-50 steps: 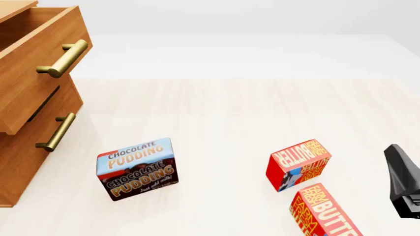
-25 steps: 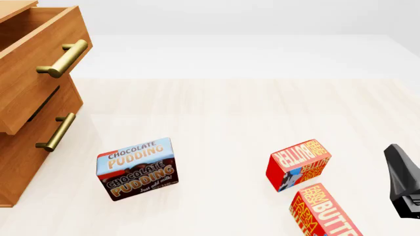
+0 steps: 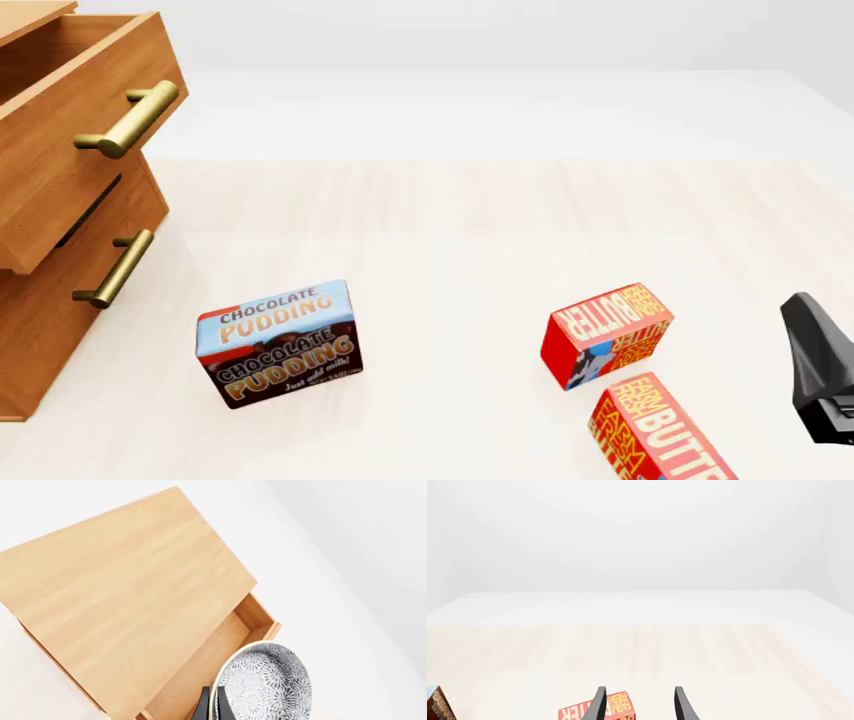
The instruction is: Put the bowl in the top drawer of the cabinet.
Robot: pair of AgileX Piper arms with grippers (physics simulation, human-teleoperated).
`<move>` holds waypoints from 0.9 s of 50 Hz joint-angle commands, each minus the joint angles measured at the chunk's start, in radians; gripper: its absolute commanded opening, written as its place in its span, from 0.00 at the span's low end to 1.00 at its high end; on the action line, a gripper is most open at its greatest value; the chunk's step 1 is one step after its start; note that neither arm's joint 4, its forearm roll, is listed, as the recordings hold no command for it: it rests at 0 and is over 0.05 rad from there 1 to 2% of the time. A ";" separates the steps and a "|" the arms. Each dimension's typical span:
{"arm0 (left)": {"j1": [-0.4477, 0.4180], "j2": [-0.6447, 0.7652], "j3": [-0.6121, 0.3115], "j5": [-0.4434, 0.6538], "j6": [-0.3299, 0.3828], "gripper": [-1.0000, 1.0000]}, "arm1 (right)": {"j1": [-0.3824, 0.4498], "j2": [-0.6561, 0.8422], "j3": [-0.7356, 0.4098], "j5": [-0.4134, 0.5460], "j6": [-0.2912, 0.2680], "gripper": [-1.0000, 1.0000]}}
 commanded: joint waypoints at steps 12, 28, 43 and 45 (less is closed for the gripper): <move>0.026 0.042 -0.032 0.000 -0.036 0.00 | -0.002 0.000 0.000 0.000 -0.001 1.00; 0.088 0.094 -0.045 -0.001 -0.026 0.00 | -0.002 0.000 0.000 -0.001 0.000 1.00; 0.112 0.122 -0.045 -0.014 -0.023 0.00 | -0.003 0.000 0.000 -0.001 0.000 1.00; 0.112 0.120 -0.041 -0.015 -0.022 0.00 | -0.003 0.000 0.000 -0.002 -0.001 1.00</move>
